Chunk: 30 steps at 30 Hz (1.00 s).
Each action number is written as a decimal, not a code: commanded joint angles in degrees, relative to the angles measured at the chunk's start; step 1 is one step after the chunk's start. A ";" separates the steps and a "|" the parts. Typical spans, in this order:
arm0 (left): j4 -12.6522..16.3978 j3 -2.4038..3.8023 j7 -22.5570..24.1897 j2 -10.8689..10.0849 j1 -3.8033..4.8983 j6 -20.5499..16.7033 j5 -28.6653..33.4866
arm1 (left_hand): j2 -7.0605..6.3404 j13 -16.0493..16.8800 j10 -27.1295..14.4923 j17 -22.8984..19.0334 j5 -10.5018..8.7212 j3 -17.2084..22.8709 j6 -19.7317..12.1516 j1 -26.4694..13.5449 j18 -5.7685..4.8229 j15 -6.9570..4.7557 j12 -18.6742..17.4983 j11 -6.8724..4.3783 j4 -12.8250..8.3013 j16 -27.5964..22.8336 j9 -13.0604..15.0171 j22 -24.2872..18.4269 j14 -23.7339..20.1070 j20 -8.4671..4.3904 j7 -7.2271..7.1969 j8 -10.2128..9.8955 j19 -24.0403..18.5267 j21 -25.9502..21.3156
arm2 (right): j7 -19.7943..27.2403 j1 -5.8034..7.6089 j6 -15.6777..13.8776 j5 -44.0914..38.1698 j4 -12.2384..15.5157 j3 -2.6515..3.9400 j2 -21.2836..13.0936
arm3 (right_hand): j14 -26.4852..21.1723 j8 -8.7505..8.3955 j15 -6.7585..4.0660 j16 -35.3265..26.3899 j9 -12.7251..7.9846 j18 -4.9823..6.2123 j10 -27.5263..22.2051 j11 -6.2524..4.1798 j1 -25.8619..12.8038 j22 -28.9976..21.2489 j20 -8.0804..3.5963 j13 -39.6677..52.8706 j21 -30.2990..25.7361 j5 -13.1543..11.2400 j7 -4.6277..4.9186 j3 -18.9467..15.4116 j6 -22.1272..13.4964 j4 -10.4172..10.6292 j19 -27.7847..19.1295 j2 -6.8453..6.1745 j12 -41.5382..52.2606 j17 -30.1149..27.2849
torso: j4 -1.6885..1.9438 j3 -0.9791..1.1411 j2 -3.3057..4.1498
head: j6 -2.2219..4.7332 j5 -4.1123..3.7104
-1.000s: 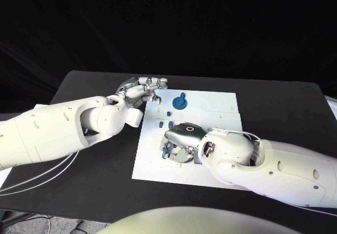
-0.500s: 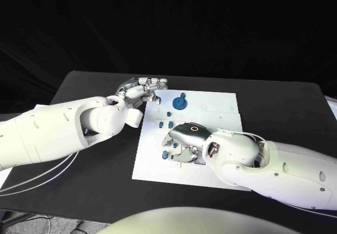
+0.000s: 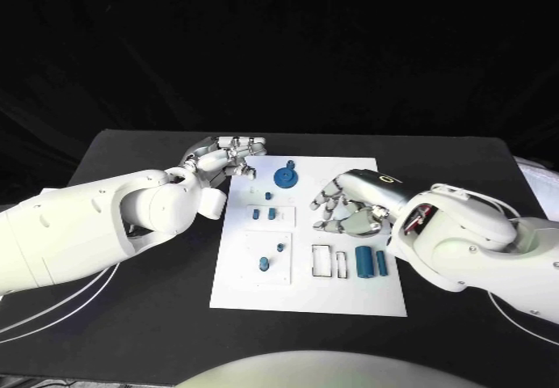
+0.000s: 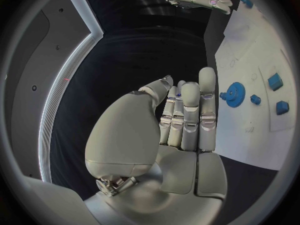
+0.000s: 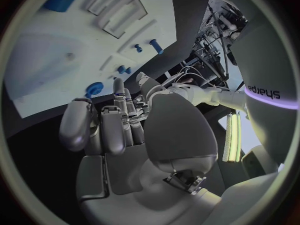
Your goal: Assemble the parts on the task board
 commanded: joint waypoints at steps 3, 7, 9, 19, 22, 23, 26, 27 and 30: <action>0.39 0.03 0.20 0.08 0.00 1.10 -0.22 | 0.64 0.05 -0.55 -0.05 0.00 -0.21 -0.22 0.08 0.92 -0.09 0.11 0.03 -0.02 0.18 -0.06 -0.05 -0.03 0.09 0.19 0.20 0.38 -0.17 | -8.25 0.53 -0.32 11.11 1.44 -0.73 -5.63 | 3.97 1.70 -1.76 2.35 0.36 -0.96 5.37 -2.56 -2.23 4.45 -1.68 17.93 3.08 4.66 -1.89 -5.31 1.01 2.40 1.80 -0.06 19.17 2.92 | -1.14 -0.08 -0.23 | 0.59 -1.51; 0.54 0.03 0.31 0.04 -0.15 1.15 -0.22 | 0.64 0.05 -0.55 -0.05 0.00 -0.21 -0.22 0.08 0.92 -0.09 0.11 0.03 -0.02 0.18 -0.06 -0.05 -0.03 0.09 0.19 0.20 0.38 -0.17 | -11.88 0.41 1.57 10.79 2.32 -1.32 -8.49 | 4.45 3.71 -2.50 5.11 1.13 -1.75 5.06 -2.57 -2.46 8.05 -1.40 49.00 5.42 5.35 -1.96 -9.81 0.86 5.29 2.70 1.86 47.22 6.91 | -1.73 -0.05 -0.25 | 0.74 -1.94; 0.51 0.03 0.33 0.12 -0.37 1.19 -0.22 | 0.64 0.05 -0.55 -0.05 0.00 -0.21 -0.22 0.08 0.92 -0.09 0.11 0.03 -0.02 0.18 -0.06 -0.05 -0.03 0.09 0.19 0.20 0.38 -0.17 | -13.58 0.10 2.63 10.21 2.86 -1.65 -9.50 | 4.56 4.58 -1.58 5.90 1.55 -1.66 4.95 -2.70 -2.01 8.99 -1.75 55.91 6.01 5.29 -1.83 -11.64 0.51 6.35 2.84 2.80 52.85 8.13 | -1.90 -0.06 -0.36 | 0.75 -2.15; 0.63 0.02 0.32 0.12 -1.13 1.24 -0.22 | 0.64 0.05 -0.55 -0.05 0.00 -0.21 -0.22 0.08 0.92 -0.09 0.11 0.03 -0.02 0.18 -0.06 -0.05 -0.03 0.09 0.19 0.20 0.38 -0.17 | -17.30 -2.49 4.92 5.19 3.01 -2.47 -9.64 | 4.61 5.73 -1.44 6.48 2.22 -1.78 5.26 -2.42 -2.02 9.49 -1.42 61.28 6.35 4.89 -1.84 -15.53 -0.36 8.62 2.78 3.45 56.61 8.96 | -2.08 0.01 -0.48 | 0.67 -2.02; 0.65 0.02 0.31 0.11 -1.19 1.25 -0.22 | 0.64 0.05 -0.55 -0.05 0.00 -0.21 -0.22 0.08 0.92 -0.09 0.11 0.03 -0.02 0.18 -0.06 -0.05 -0.03 0.09 0.19 0.20 0.38 -0.17 | -17.47 -2.96 4.90 4.23 2.89 -2.52 -9.02 | 4.60 5.85 -1.44 6.48 2.30 -1.78 5.19 -2.43 -2.01 9.52 -1.41 61.40 6.36 5.05 -1.85 -15.87 -0.38 8.86 2.77 3.56 56.62 8.94 | -2.03 -0.05 -0.49 | 0.61 -2.09; 0.64 0.02 0.31 0.10 -1.21 1.25 -0.22 | 0.64 0.05 -0.55 -0.05 0.00 -0.21 -0.22 0.08 0.92 -0.09 0.11 0.03 -0.02 0.18 -0.06 -0.05 -0.03 0.09 0.19 0.20 0.38 -0.17 | -17.51 -3.09 4.90 3.95 2.84 -2.53 -8.79 | 4.59 5.88 -1.45 6.48 2.32 -1.77 5.18 -2.43 -2.01 9.51 -1.41 61.44 6.36 5.10 -1.86 -15.93 -0.37 8.90 2.77 3.57 56.63 8.94 | -2.02 -0.07 -0.48 | 0.61 -2.07; 0.61 0.02 0.28 0.08 -1.27 1.27 -0.22 | 0.64 0.05 -0.55 -0.05 0.00 -0.21 -0.22 0.08 0.92 -0.09 0.11 0.03 -0.02 0.18 -0.06 -0.05 -0.03 0.09 0.19 0.20 0.38 -0.17 | -17.59 -3.40 5.06 3.28 2.74 -2.55 -8.19 | 4.59 6.06 -1.46 6.50 2.44 -1.78 5.24 -2.45 -1.95 9.58 -1.41 61.79 6.40 5.39 -1.89 -16.28 -0.32 9.16 2.78 3.72 56.82 8.96 | -2.05 -0.06 -0.47 | 0.57 -1.90; 0.60 0.02 0.28 0.07 -1.29 1.27 -0.22 | 0.64 0.05 -0.55 -0.05 0.00 -0.21 -0.22 0.08 0.92 -0.09 0.11 0.03 -0.02 0.18 -0.06 -0.05 -0.03 0.09 0.19 0.20 0.38 -0.17 | -17.60 -3.51 5.15 3.06 2.72 -2.56 -8.01 | 4.59 6.08 -1.46 6.50 2.45 -1.78 5.26 -2.45 -1.94 9.58 -1.41 61.82 6.40 5.40 -1.89 -16.31 -0.31 9.18 2.77 3.73 56.84 8.96 | -2.07 -0.05 -0.45 | 0.57 -1.84; 0.55 0.02 0.26 0.02 -1.31 1.28 -0.22 | 0.64 0.05 -0.55 -0.05 0.00 -0.21 -0.22 0.08 0.92 -0.09 0.11 0.03 -0.02 0.18 -0.06 -0.05 -0.03 0.09 0.19 0.20 0.38 -0.17 | -17.63 -3.77 5.47 2.64 2.73 -2.57 -7.66 | 4.59 6.25 -1.48 6.51 2.56 -1.79 5.46 -2.49 -1.84 9.61 -1.42 62.33 6.42 5.55 -1.94 -16.58 -0.21 9.33 2.77 3.81 57.20 8.98 | -2.15 -0.07 -0.45 | 0.48 -1.75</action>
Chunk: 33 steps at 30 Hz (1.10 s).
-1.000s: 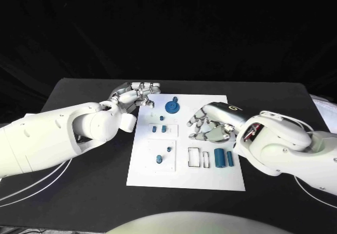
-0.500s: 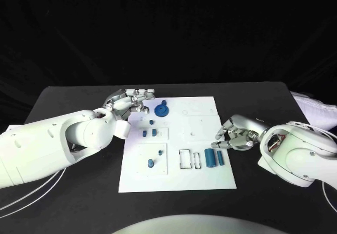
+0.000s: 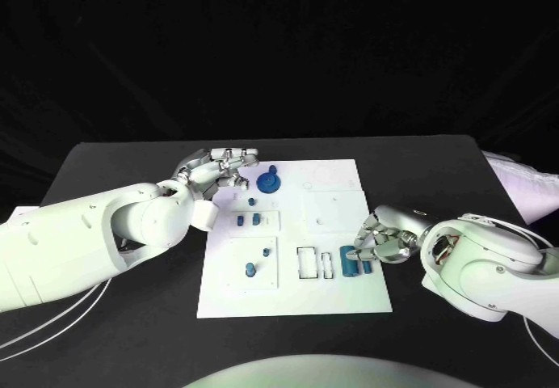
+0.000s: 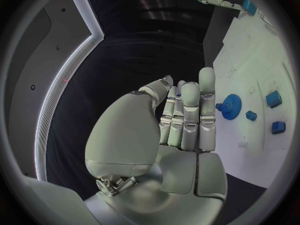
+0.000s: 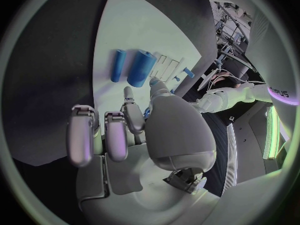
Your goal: Assemble the parts on the task board
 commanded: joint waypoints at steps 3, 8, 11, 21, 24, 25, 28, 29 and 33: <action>0.02 0.03 0.27 -0.02 -0.06 1.10 -0.22 | 0.64 0.07 -0.55 -0.05 0.00 -0.21 -0.22 0.08 0.92 -0.09 0.11 0.04 -0.02 0.18 -0.06 -0.06 -0.03 0.09 0.19 0.20 0.38 -0.17 | -1.20 -0.40 2.00 -3.00 0.03 -0.03 0.46 | 4.51 0.48 0.36 0.19 0.26 -0.87 0.65 0.04 0.08 0.13 0.36 0.73 0.39 0.44 -0.23 -0.63 0.13 0.11 0.37 0.71 0.66 6.72 | -0.11 -0.05 0.01 | -0.14 0.19; 0.00 0.03 0.25 -0.10 -0.07 1.10 -0.22 | 0.64 0.07 -0.55 -0.05 0.00 -0.21 -0.22 0.08 0.92 -0.09 0.11 0.04 -0.02 0.18 -0.06 -0.06 -0.03 0.09 0.19 0.20 0.38 -0.17 | -1.24 -0.68 3.09 -3.76 0.02 -0.03 0.73 | 4.53 0.91 0.24 0.29 0.66 -0.91 0.97 -0.12 0.35 0.36 0.29 1.49 0.52 0.48 -0.42 -1.17 0.65 0.37 0.43 0.91 1.17 6.88 | -0.09 -0.05 0.02 | -0.25 0.12; 0.00 0.03 0.22 -0.13 -0.07 1.13 -0.22 | 0.64 0.07 -0.55 -0.05 0.00 -0.21 -0.22 0.08 0.92 -0.09 0.11 0.04 -0.02 0.18 -0.06 -0.06 -0.03 0.09 0.19 0.20 0.38 -0.17 | -1.34 -0.77 3.54 -4.80 -0.07 -0.03 0.93 | 4.54 1.03 0.21 0.32 0.79 -0.92 1.07 -0.17 0.39 0.45 0.26 1.71 0.56 0.48 -0.47 -1.35 0.79 0.48 0.45 0.98 1.32 6.92 | -0.05 -0.06 -0.02 | -0.28 0.12; 0.02 0.03 0.13 -0.23 -0.09 1.28 -0.22 | 0.64 0.07 -0.55 -0.05 0.00 -0.21 -0.22 0.08 0.92 -0.09 0.11 0.04 -0.02 0.18 -0.06 -0.06 -0.03 0.09 0.19 0.20 0.38 -0.17 | -1.48 -1.54 4.31 -6.46 -1.10 -0.02 2.90 | 4.55 1.11 0.17 0.35 0.91 -0.94 1.09 -0.21 0.35 0.52 0.23 1.82 0.60 0.45 -0.52 -1.58 0.87 0.65 0.46 1.06 1.36 6.97 | 0.12 -0.11 0.01 | -0.34 0.19; 0.02 0.03 0.08 -0.24 -0.09 1.34 -0.22 | 0.64 0.07 -0.55 -0.05 0.00 -0.21 -0.22 0.08 0.92 -0.09 0.11 0.04 -0.02 0.18 -0.06 -0.06 -0.03 0.09 0.19 0.20 0.38 -0.17 | -1.51 -1.95 4.69 -6.76 -1.69 -0.02 3.65 | 4.56 1.11 0.17 0.37 0.92 -0.95 1.12 -0.21 0.35 0.56 0.23 1.87 0.63 0.45 -0.52 -1.58 0.87 0.65 0.48 1.07 1.40 7.02 | 0.16 -0.14 0.00 | -0.43 0.20; 0.02 0.03 0.07 -0.24 -0.09 1.36 -0.22 | 0.64 0.07 -0.55 -0.05 0.00 -0.21 -0.22 0.08 0.92 -0.09 0.11 0.04 -0.02 0.18 -0.06 -0.06 -0.03 0.09 0.19 0.20 0.38 -0.17 | -1.52 -2.08 4.81 -6.81 -1.87 -0.02 3.85 | 4.56 1.11 0.17 0.39 0.93 -0.95 1.11 -0.21 0.36 0.57 0.22 1.86 0.63 0.45 -0.52 -1.59 0.87 0.66 0.48 1.08 1.38 7.06 | 0.16 -0.14 0.00 | -0.43 0.20; 0.02 0.03 0.02 -0.26 -0.10 1.40 -0.22 | 0.64 0.07 -0.55 -0.05 0.00 -0.21 -0.22 0.08 0.92 -0.09 0.11 0.04 -0.02 0.18 -0.06 -0.06 -0.03 0.09 0.19 0.20 0.38 -0.17 | -1.54 -2.42 5.17 -6.92 -2.24 -0.02 4.33 | 4.55 1.16 0.15 0.38 1.00 -0.95 1.13 -0.24 0.51 0.57 0.20 1.94 0.63 0.48 -0.56 -1.63 0.91 0.66 0.47 1.22 1.42 7.02 | 0.21 -0.14 0.02 | -0.50 0.26; 0.02 0.03 -0.01 -0.28 -0.10 1.42 -0.22 | 0.64 0.07 -0.55 -0.05 0.00 -0.21 -0.22 0.08 0.92 -0.09 0.11 0.04 -0.02 0.18 -0.06 -0.06 -0.03 0.09 0.19 0.20 0.38 -0.17 | -1.55 -2.55 5.33 -6.95 -2.37 -0.02 4.48 | 4.56 1.22 0.12 0.40 1.08 -0.95 1.17 -0.27 0.65 0.61 0.19 2.03 0.65 0.51 -0.59 -1.67 0.98 0.66 0.48 1.35 1.46 7.06 | 0.22 -0.16 0.03 | -0.55 0.24; 0.04 0.03 -0.14 -0.32 -0.10 1.50 -0.22 | 0.64 0.07 -0.55 -0.05 0.00 -0.21 -0.22 0.08 0.92 -0.09 0.11 0.04 -0.02 0.18 -0.06 -0.06 -0.03 0.09 0.19 0.20 0.38 -0.17 | -1.68 -2.84 5.90 -7.06 -2.77 -0.02 4.83 | 4.55 1.80 -0.07 0.41 1.64 -0.96 1.36 -0.52 1.40 0.68 0.03 2.53 0.68 -0.04 -0.90 -1.76 1.86 0.72 0.47 2.52 1.69 7.07 | 0.21 -0.19 0.01 | -0.62 0.20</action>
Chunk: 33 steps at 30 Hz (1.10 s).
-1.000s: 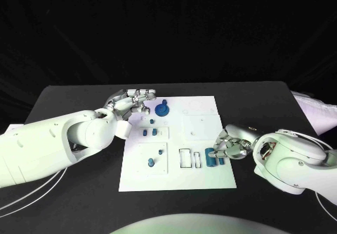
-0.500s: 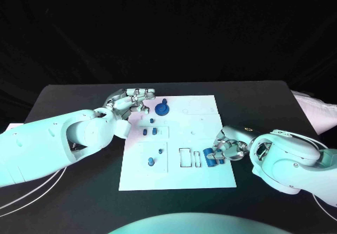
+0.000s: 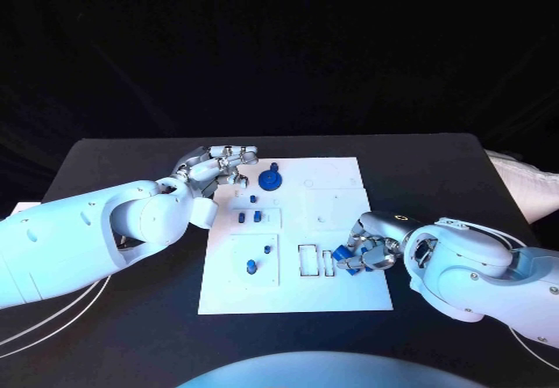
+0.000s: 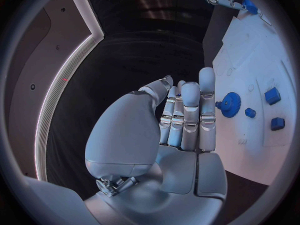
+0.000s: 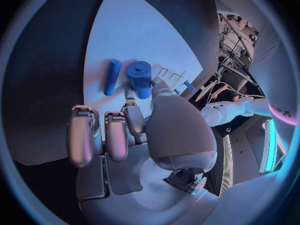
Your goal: Assemble the parts on the task board
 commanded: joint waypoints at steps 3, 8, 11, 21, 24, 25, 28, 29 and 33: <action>0.14 0.03 -0.05 0.00 -0.02 1.36 -0.21 | 0.64 0.09 -0.55 -0.06 0.00 -0.22 -0.22 0.08 0.92 -0.09 0.11 0.03 -0.02 0.18 -0.06 -0.06 -0.03 0.09 0.19 0.20 0.38 -0.17 | -0.68 -0.53 2.06 -1.32 -0.55 -0.23 0.31 | 4.54 0.75 -0.22 0.17 0.65 -0.97 0.64 -0.25 0.90 0.07 -0.10 0.55 0.36 -0.41 -0.28 -0.43 1.06 -0.13 0.47 2.15 0.35 7.04 | 0.03 -0.06 0.00 | -0.13 -0.05; 0.16 0.03 -0.12 -0.01 -0.02 1.46 -0.21 | 0.72 0.10 -0.68 -0.25 0.00 -0.46 -0.26 0.06 0.94 -0.08 0.28 0.05 -0.04 0.16 -0.06 -0.20 -0.10 0.09 0.20 0.22 0.39 -0.36 | -0.70 -0.59 0.03 -1.51 -0.44 -0.22 0.29 | 4.53 1.22 -0.52 0.17 1.23 -0.98 1.31 -0.60 2.19 0.15 -0.36 1.52 0.40 0.38 -0.64 -0.12 1.84 -0.55 0.50 3.67 1.03 7.04 | 0.12 -0.07 -0.02 | -0.15 -0.12; 0.15 0.03 -0.13 -0.01 -0.03 1.52 -0.21 | 0.72 0.10 -0.68 -0.25 0.00 -0.46 -0.26 0.06 0.94 -0.08 0.28 0.05 -0.04 0.16 -0.06 -0.20 -0.10 0.09 0.20 0.22 0.39 -0.36 | -0.70 -0.61 -2.65 -1.30 0.19 -0.21 -0.01 | 4.55 1.53 -0.72 0.21 1.59 -1.01 1.68 -0.86 2.81 0.30 -0.52 1.91 0.49 0.86 -0.93 0.04 2.34 -0.80 0.57 4.33 1.31 7.12 | 0.15 -0.05 -0.02 | -0.08 -0.12; 0.10 0.03 -0.24 0.11 -0.13 1.65 -0.21 | 0.72 0.10 -0.68 -0.25 0.00 -0.46 -0.26 0.06 0.94 -0.08 0.28 0.05 -0.04 0.16 -0.06 -0.20 -0.10 0.09 0.20 0.22 0.39 -0.36 | -0.57 0.47 -9.55 4.98 3.74 0.09 -1.41 | 4.62 1.88 -1.12 0.38 2.71 -1.05 2.25 -1.27 0.17 0.50 -0.99 2.06 0.59 4.50 -1.35 -1.54 2.87 0.78 0.72 5.83 1.00 7.41 | 0.28 -0.10 -0.03 | 0.28 -0.17; 0.14 0.03 -0.25 0.17 -0.14 1.69 -0.21 | 0.72 0.10 -0.68 -0.25 0.00 -0.46 -0.26 0.06 0.94 -0.08 0.28 0.05 -0.04 0.16 -0.06 -0.20 -0.10 0.09 0.20 0.22 0.39 -0.36 | -0.82 0.70 -8.44 6.97 3.81 0.12 -0.83 | 4.60 1.80 -1.12 0.33 2.92 -1.04 2.14 -1.25 -0.69 0.42 -1.01 1.89 0.54 5.07 -1.32 -2.08 2.70 0.84 0.69 6.01 0.68 7.32 | 0.43 -0.16 -0.06 | 0.28 -0.15; 0.15 0.03 -0.25 0.18 -0.15 1.70 -0.21 | 0.72 0.10 -0.68 -0.25 0.00 -0.46 -0.26 0.06 0.94 -0.08 0.28 0.05 -0.04 0.16 -0.06 -0.20 -0.10 0.09 0.20 0.22 0.39 -0.36 | -0.85 0.74 -8.10 7.52 3.71 0.13 -0.49 | 4.58 1.78 -1.12 0.30 2.96 -1.04 2.10 -1.24 -0.87 0.40 -1.01 1.82 0.53 5.12 -1.31 -2.20 2.66 0.86 0.68 6.03 0.58 7.25 | 0.44 -0.16 -0.08 | 0.24 -0.13; 0.19 0.03 -0.25 0.21 -0.15 1.76 -0.21 | 0.72 0.10 -0.68 -0.25 0.00 -0.46 -0.26 0.06 0.94 -0.08 0.28 0.05 -0.04 0.16 -0.06 -0.20 -0.10 0.09 0.20 0.22 0.39 -0.36 | -0.88 0.70 -7.04 8.89 3.22 0.14 1.06 | 4.58 1.77 -1.12 0.29 3.03 -1.04 2.10 -1.24 -1.08 0.39 -1.01 1.84 0.51 5.23 -1.32 -2.34 2.63 0.86 0.68 6.11 0.54 7.24 | 0.45 -0.17 -0.08 | 0.25 -0.09; 0.20 0.03 -0.25 0.21 -0.16 1.78 -0.21 | 0.72 0.10 -0.68 -0.25 0.00 -0.46 -0.26 0.06 0.94 -0.08 0.28 0.05 -0.04 0.16 -0.06 -0.20 -0.10 0.09 0.20 0.22 0.39 -0.36 | -0.89 0.67 -6.80 9.07 3.10 0.14 1.45 | 4.58 1.77 -1.12 0.29 3.04 -1.04 2.10 -1.24 -1.12 0.39 -1.01 1.85 0.52 5.26 -1.32 -2.37 2.63 0.86 0.68 6.13 0.55 7.23 | 0.44 -0.15 -0.04 | 0.26 -0.05; 0.27 0.03 -0.28 0.22 -0.16 1.84 -0.21 | 0.72 0.10 -0.68 -0.25 0.00 -0.46 -0.26 0.06 0.94 -0.08 0.28 0.05 -0.04 0.16 -0.06 -0.20 -0.10 0.09 0.20 0.22 0.39 -0.36 | -0.94 0.42 -5.20 9.61 2.38 0.14 3.20 | 4.58 1.78 -1.12 0.30 3.19 -1.04 2.13 -1.25 -1.56 0.41 -1.01 1.90 0.52 5.50 -1.33 -2.63 2.62 0.88 0.68 6.30 0.52 7.26 | 0.45 -0.14 -0.05 | 0.15 0.14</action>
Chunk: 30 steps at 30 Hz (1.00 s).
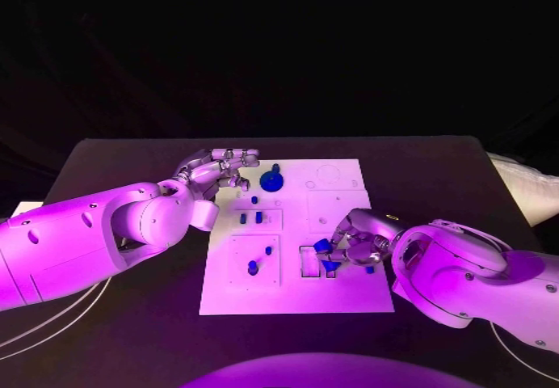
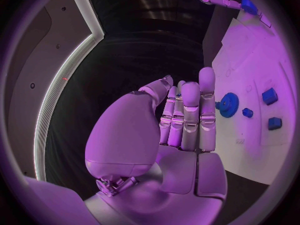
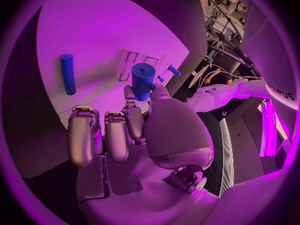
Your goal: Assemble the parts on the task board
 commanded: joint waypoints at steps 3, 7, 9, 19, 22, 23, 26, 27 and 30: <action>0.24 0.04 0.17 0.08 -0.02 1.27 -0.21 | 0.72 0.06 -0.25 -0.06 0.00 -0.30 -0.26 0.06 0.94 -0.09 0.28 0.03 0.12 0.16 -0.06 -0.06 -0.08 0.09 0.20 0.22 0.39 -0.37 | -0.47 -0.46 3.09 2.43 -0.91 0.00 1.80 | 4.57 0.04 -0.28 0.27 2.09 -1.05 0.42 0.06 -1.10 -0.02 -0.38 0.03 0.28 0.31 -0.58 -0.70 0.47 0.04 0.49 0.23 -0.09 7.15 | 0.08 -0.04 -0.02 | -0.18 0.20; 0.31 0.04 0.17 0.00 -0.02 1.25 -0.21 | 0.76 0.06 -0.34 -0.07 0.01 -0.38 -0.31 0.06 0.95 -0.08 0.32 0.04 0.11 0.18 -0.07 -0.15 -0.10 0.10 0.22 0.22 0.37 -0.49 | -0.62 -0.68 4.01 1.80 -1.57 0.00 2.74 | 4.56 0.11 -0.31 0.24 2.34 -1.05 0.37 0.01 -1.93 0.02 -0.40 -0.14 0.30 0.11 -0.65 -1.15 0.53 0.04 0.50 0.57 -0.37 7.09 | 0.05 -0.03 0.00 | -0.23 0.36; 0.36 0.04 0.17 -0.04 -0.02 1.25 -0.21 | 0.76 0.06 -0.34 -0.07 0.01 -0.38 -0.31 0.06 0.95 -0.08 0.32 0.04 0.11 0.18 -0.07 -0.15 -0.10 0.10 0.22 0.22 0.37 -0.49 | -0.69 -0.73 4.18 1.34 -1.79 -0.01 3.02 | 4.55 0.14 -0.33 0.21 2.46 -1.04 0.37 -0.02 -2.29 -0.01 -0.42 -0.19 0.27 -0.03 -0.68 -1.38 0.57 0.04 0.49 0.68 -0.46 7.05 | 0.05 -0.02 0.01 | -0.22 0.40; 0.43 0.04 0.14 -0.12 -0.02 1.24 -0.21 | 0.76 0.06 -0.34 -0.07 0.01 -0.38 -0.31 0.06 0.95 -0.08 0.32 0.04 0.11 0.18 -0.07 -0.15 -0.10 0.10 0.22 0.22 0.37 -0.49 | -0.91 -0.81 4.53 -1.30 -2.35 -0.01 3.48 | 4.54 0.54 -0.55 0.15 3.89 -1.03 0.44 -0.24 -6.67 -0.02 -0.60 -0.51 0.21 -7.70 -0.97 -4.85 0.69 -0.04 0.49 1.46 -1.39 6.94 | 0.10 0.05 -0.01 | -0.27 0.49; 0.43 0.04 0.13 -0.13 -0.02 1.24 -0.21 | 0.76 0.06 -0.34 -0.07 0.01 -0.38 -0.31 0.06 0.95 -0.08 0.32 0.04 0.11 0.18 -0.07 -0.15 -0.10 0.10 0.22 0.22 0.37 -0.49 | -0.92 -0.81 4.26 -1.88 -2.36 -0.01 3.51 | 4.52 0.62 -0.57 0.10 4.41 -1.02 0.40 -0.27 -8.86 -0.12 -0.62 -0.64 0.11 -13.11 -0.96 -6.71 0.55 0.05 0.45 1.46 -1.76 6.84 | 0.10 0.07 -0.01 | -0.25 0.48; 0.42 0.04 0.13 -0.13 -0.02 1.24 -0.21 | 0.76 0.06 -0.34 -0.07 0.01 -0.38 -0.31 0.06 0.95 -0.08 0.32 0.04 0.11 0.18 -0.07 -0.15 -0.10 0.10 0.22 0.22 0.37 -0.49 | -0.92 -0.81 4.17 -2.03 -2.35 -0.01 3.52 | 4.52 0.63 -0.54 0.09 4.52 -1.01 0.40 -0.27 -9.16 -0.13 -0.63 -0.66 0.10 -13.90 -0.97 -7.04 0.51 0.04 0.44 1.47 -1.84 6.83 | 0.11 0.06 -0.02 | -0.24 0.46; 0.40 0.04 0.12 -0.13 -0.02 1.27 -0.21 | 0.76 0.06 -0.34 -0.07 0.01 -0.38 -0.31 0.06 0.95 -0.08 0.32 0.04 0.11 0.18 -0.07 -0.15 -0.10 0.10 0.22 0.22 0.37 -0.49 | -0.89 -0.81 3.92 -2.49 -2.27 -0.01 3.48 | 4.51 0.65 -0.53 0.05 4.89 -1.00 0.29 -0.24 -10.26 -0.18 -0.61 -0.84 0.04 -16.58 -0.95 -8.19 0.36 0.06 0.42 1.27 -2.21 6.77 | 0.11 0.06 -0.02 | -0.24 0.46; 0.39 0.04 0.10 -0.13 -0.02 1.29 -0.21 | 0.76 0.06 -0.34 -0.07 0.01 -0.38 -0.31 0.06 0.95 -0.08 0.32 0.04 0.11 0.18 -0.07 -0.15 -0.10 0.10 0.22 0.22 0.37 -0.49 | -0.87 -0.81 3.86 -2.74 -2.20 -0.01 3.43 | 4.51 0.65 -0.53 0.05 4.98 -1.00 0.26 -0.23 -10.37 -0.21 -0.60 -0.88 0.02 -16.94 -0.95 -8.42 0.32 0.03 0.41 1.17 -2.30 6.77 | 0.14 0.06 0.00 | -0.25 0.43; 0.38 0.04 0.08 -0.13 -0.02 1.32 -0.21 | 0.76 0.06 -0.34 -0.07 0.01 -0.38 -0.31 0.06 0.95 -0.08 0.32 0.04 0.11 0.18 -0.07 -0.15 -0.10 0.10 0.22 0.22 0.37 -0.49 | -0.81 -0.81 3.81 -2.99 -2.05 -0.01 3.32 | 4.50 0.66 -0.53 0.03 5.11 -0.99 0.27 -0.23 -10.00 -0.22 -0.60 -0.87 0.01 -17.13 -0.94 -8.60 0.28 -0.16 0.40 0.85 -2.36 6.74 | 0.16 0.08 0.01 | -0.29 0.40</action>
